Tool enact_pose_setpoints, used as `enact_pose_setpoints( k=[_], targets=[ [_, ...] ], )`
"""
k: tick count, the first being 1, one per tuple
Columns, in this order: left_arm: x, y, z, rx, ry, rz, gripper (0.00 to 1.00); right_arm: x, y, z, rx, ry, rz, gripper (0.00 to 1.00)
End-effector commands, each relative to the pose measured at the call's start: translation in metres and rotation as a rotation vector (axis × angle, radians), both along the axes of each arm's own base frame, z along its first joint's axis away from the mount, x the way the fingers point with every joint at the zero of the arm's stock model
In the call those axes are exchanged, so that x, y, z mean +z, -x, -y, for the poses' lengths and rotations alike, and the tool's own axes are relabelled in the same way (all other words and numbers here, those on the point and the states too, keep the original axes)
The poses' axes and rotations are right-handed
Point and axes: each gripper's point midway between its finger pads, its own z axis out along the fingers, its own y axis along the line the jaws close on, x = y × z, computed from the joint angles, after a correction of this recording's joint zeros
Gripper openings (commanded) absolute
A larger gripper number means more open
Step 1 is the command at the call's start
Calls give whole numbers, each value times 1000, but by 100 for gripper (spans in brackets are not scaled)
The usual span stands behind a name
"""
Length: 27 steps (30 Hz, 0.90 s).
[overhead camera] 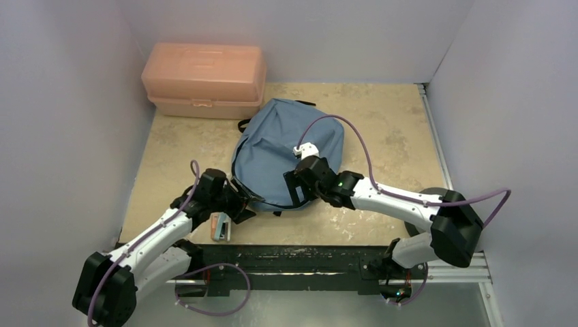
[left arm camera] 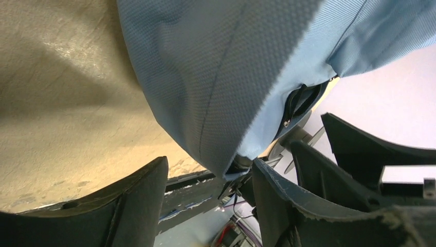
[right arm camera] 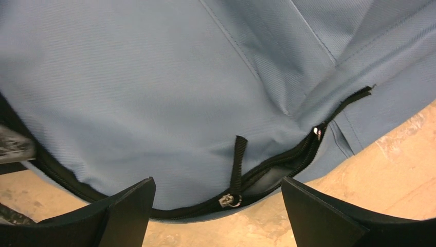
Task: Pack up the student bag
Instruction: Zip the student bag at the center of the board.
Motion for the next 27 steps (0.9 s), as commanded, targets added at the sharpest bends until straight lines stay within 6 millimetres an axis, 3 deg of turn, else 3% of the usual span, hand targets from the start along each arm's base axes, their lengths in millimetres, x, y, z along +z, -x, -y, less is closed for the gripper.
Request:
enact_pose_setpoints(
  k=[1, 5, 9, 12, 15, 16, 19, 23, 26, 27],
  targets=[
    [5, -15, 7, 30, 21, 28, 58, 29, -19, -14, -33, -64, 126, 92],
    [1, -19, 8, 44, 21, 33, 51, 18, -24, -16, -35, -7, 115, 66],
    [-1, -21, 6, 53, 7, 39, 51, 1, -27, -19, -23, 34, 97, 66],
    [-2, -23, 4, 53, -7, 51, 53, -10, -30, -16, -29, 71, 101, 59],
    [-3, -24, 3, 52, -21, 59, 54, -15, -35, -11, -55, 107, 115, 59],
    [-4, -24, 2, 51, -26, 64, 54, -17, -35, -10, -55, 116, 114, 47],
    [-5, -27, 2, 46, -41, 74, 54, -25, -35, -9, -55, 132, 109, 44],
    [-7, -28, 2, 43, -55, 78, 52, -35, -34, -6, -58, 154, 103, 23],
    [-10, -29, 2, 45, -59, 81, 44, -39, -34, -2, -67, 166, 104, 19],
    [-10, -29, 2, 44, -62, 82, 41, -38, -35, -1, -73, 171, 110, 13]
  ],
)
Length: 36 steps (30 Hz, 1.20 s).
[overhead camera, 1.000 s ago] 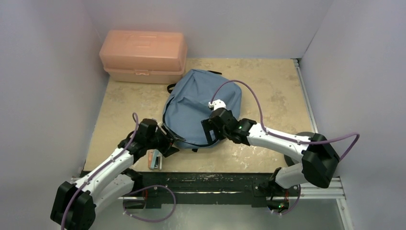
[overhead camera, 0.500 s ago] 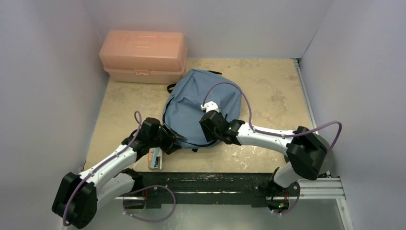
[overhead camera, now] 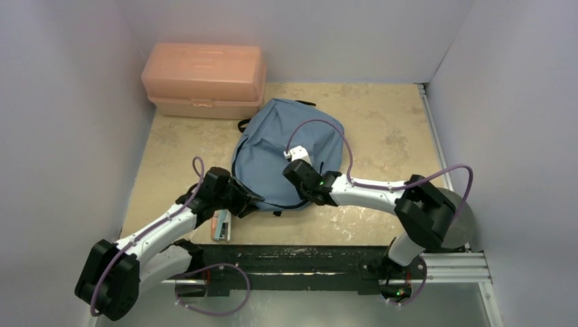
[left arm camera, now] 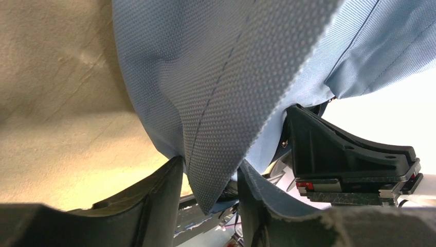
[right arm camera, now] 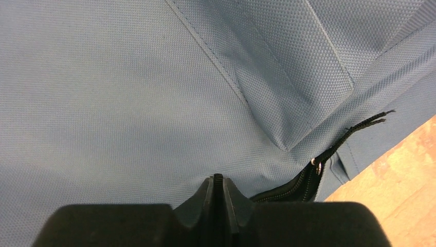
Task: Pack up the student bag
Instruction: Zip the student bag at the center of the board.
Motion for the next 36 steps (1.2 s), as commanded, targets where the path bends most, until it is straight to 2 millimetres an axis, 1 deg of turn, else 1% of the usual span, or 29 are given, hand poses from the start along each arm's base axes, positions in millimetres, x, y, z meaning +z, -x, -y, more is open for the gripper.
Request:
enact_pose_setpoints(
  k=[1, 2, 4, 6, 7, 9, 10, 11, 12, 13, 14, 15, 17, 19, 21, 22, 23, 24, 26, 28, 31, 32, 34, 36],
  targets=[
    [3, -12, -1, 9, -23, 65, 38, 7, -10, 4, -34, 7, 59, 6],
    [2, -12, -3, 12, -32, 66, 35, 8, -10, 6, -32, 17, 66, 0],
    [-1, -11, -7, 12, -58, 70, 31, 12, -12, 12, -8, 47, 92, 0],
    [-3, -10, -12, 8, -90, 76, 25, 18, -11, 14, 67, 86, 108, 0],
    [-5, -8, -14, 7, -105, 78, 23, 20, -11, 16, 125, 125, 122, 0],
    [-9, -7, -19, 7, -127, 86, 16, 24, -7, 13, 291, 176, 134, 0],
    [-12, -6, -20, 0, -133, 93, 12, 28, -12, 21, 302, 218, 178, 0],
    [-13, -5, -20, -8, -138, 98, 10, 37, -21, 26, 302, 226, 228, 0],
    [-15, -4, -21, -18, -147, 103, 5, 43, -27, 29, 328, 220, 255, 0],
    [-17, -3, -22, -25, -157, 106, 0, 50, -32, 26, 374, 197, 280, 0],
    [-19, -1, -24, -28, -166, 103, 0, 54, -34, 20, 453, 157, 287, 0],
    [-21, 1, -25, -31, -172, 103, 0, 58, -37, 18, 524, 136, 288, 0],
    [-25, 2, -27, -36, -178, 111, 0, 65, -48, 26, 602, 136, 306, 0],
    [-27, 4, -30, -39, -187, 119, 0, 66, -53, 32, 603, 91, 300, 0],
    [-30, 6, -31, -36, -189, 123, 0, 62, -61, 42, 592, 59, 287, 0],
    [-30, 6, -31, -42, -190, 128, 0, 59, -68, 51, 566, 55, 282, 0],
    [-29, 6, -31, -48, -192, 132, 0, 62, -78, 60, 677, 183, 338, 0],
    [-28, 7, -31, -50, -193, 131, 0, 62, -80, 64, 694, 198, 337, 0],
    [-28, 8, -32, -55, -198, 127, 0, 61, -76, 69, 656, 158, 321, 0],
    [-26, 8, -32, -55, -197, 141, 0, 65, -65, 68, 623, 71, 336, 0],
    [-24, 5, -30, -50, -178, 167, 0, 82, -51, 60, 518, -147, 398, 0],
    [-23, 4, -29, -53, -173, 172, 0, 81, -50, 61, 460, -201, 407, 0],
    [-24, 6, -28, -60, -167, 170, 0, 87, -55, 74, 345, -231, 458, 0],
    [-28, 8, -31, -57, -177, 165, 0, 105, -63, 93, 226, -288, 557, 0]
  ],
)
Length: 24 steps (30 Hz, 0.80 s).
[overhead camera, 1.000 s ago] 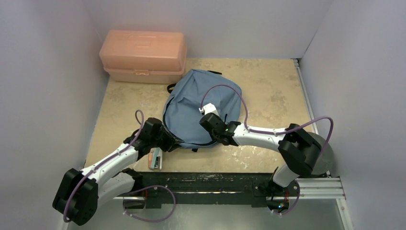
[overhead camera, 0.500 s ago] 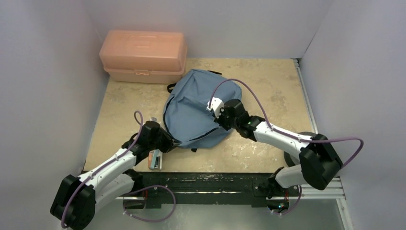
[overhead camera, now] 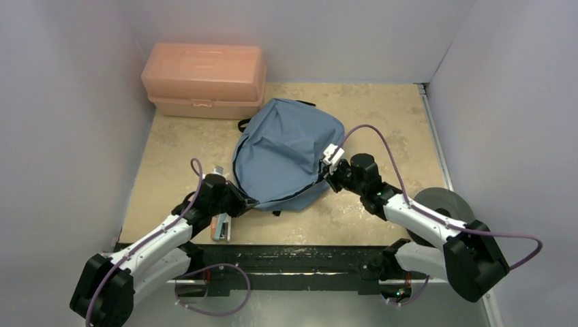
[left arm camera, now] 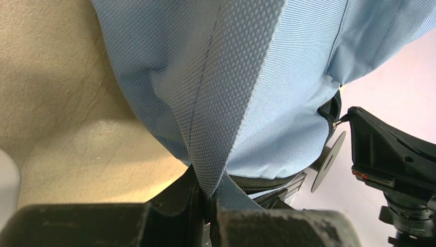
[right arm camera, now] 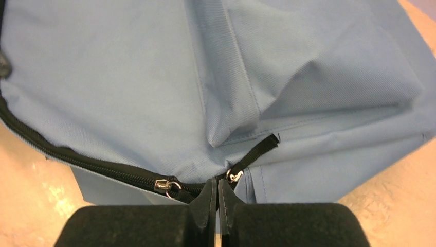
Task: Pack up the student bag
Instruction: Zip the student bag at the center of the board.
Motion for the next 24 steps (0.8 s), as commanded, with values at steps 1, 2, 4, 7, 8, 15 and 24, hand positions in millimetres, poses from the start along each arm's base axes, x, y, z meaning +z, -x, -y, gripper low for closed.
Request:
enact_pose_setpoints(
  k=[1, 2, 4, 7, 8, 15, 24],
  targets=[
    [-26, 12, -20, 16, -98, -28, 0, 59, -46, 45, -338, -225, 202, 0],
    [-27, 13, -20, 22, -91, -27, 0, 61, -49, 48, -352, -214, 202, 0],
    [-28, 15, -21, 30, -84, -23, 0, 58, -58, 56, -395, -168, 195, 0],
    [-24, 14, -26, 53, -86, 7, 0, 54, -67, 79, -483, -153, 205, 0],
    [-21, 14, -27, 49, -87, 21, 0, 53, -68, 84, -494, -149, 206, 0],
    [0, 11, -2, -97, -5, 132, 0, 87, -45, 33, -222, -274, 85, 0],
    [2, 10, 16, -204, 40, 148, 0, 72, 30, -24, -212, -563, -565, 99]
  ],
)
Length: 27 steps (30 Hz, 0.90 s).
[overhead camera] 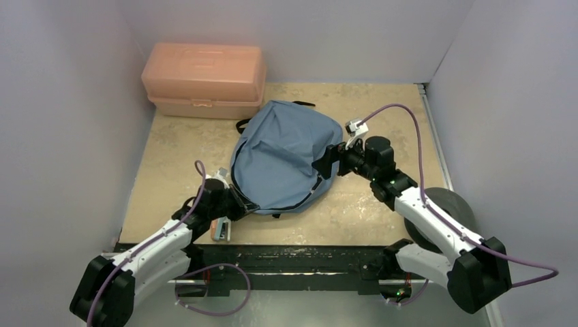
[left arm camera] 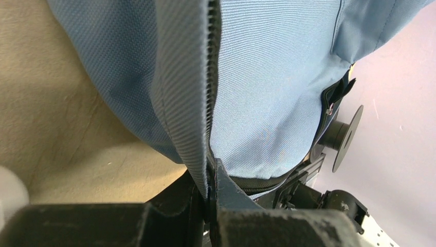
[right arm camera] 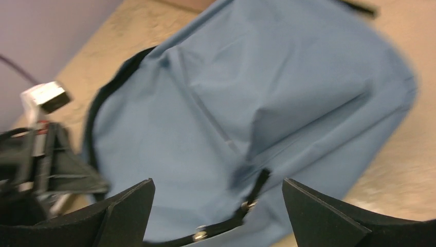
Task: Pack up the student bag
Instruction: Zip the student bag at the center of the board.
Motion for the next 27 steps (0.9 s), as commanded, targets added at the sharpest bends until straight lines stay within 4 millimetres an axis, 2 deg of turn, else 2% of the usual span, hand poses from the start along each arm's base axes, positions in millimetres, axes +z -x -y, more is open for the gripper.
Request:
enact_pose_setpoints(
  k=[1, 3, 5, 6, 9, 10, 13, 15, 18, 21, 24, 27],
  targets=[
    [8, -1, 13, -92, 33, 59, 0, -18, 60, -42, 172, -251, -436, 99],
    [5, 0, 13, -104, 30, 61, 0, -25, 70, -55, 201, -320, -536, 99],
    [3, 2, 13, -114, 23, 59, 0, -22, 69, -59, 177, -392, -537, 98],
    [3, 2, 13, -118, 20, 61, 2, -26, 65, -56, 121, -393, -536, 91],
    [2, 2, 13, -132, 11, 65, 3, -41, 58, -49, 5, -350, -565, 56],
    [2, 2, 14, -140, 10, 66, 4, -45, 59, -51, -9, -345, -574, 51],
    [4, 4, 17, -170, 18, 66, 10, -63, 67, -63, -17, -321, -618, 53],
    [8, 4, 20, -188, 25, 77, 19, -79, 69, -61, -37, -296, -634, 55],
    [17, 7, 22, -214, 35, 90, 36, -105, 65, -49, -92, -225, -628, 56],
    [27, 17, 17, -228, 23, 76, 51, -127, 70, -38, -142, -158, -667, 52],
    [41, 21, 13, -208, 23, 82, 56, -133, 76, -30, -175, -162, -670, 44],
    [43, 22, 15, -198, 49, 73, 58, -129, 80, -26, -186, -186, -659, 44]
  ],
)
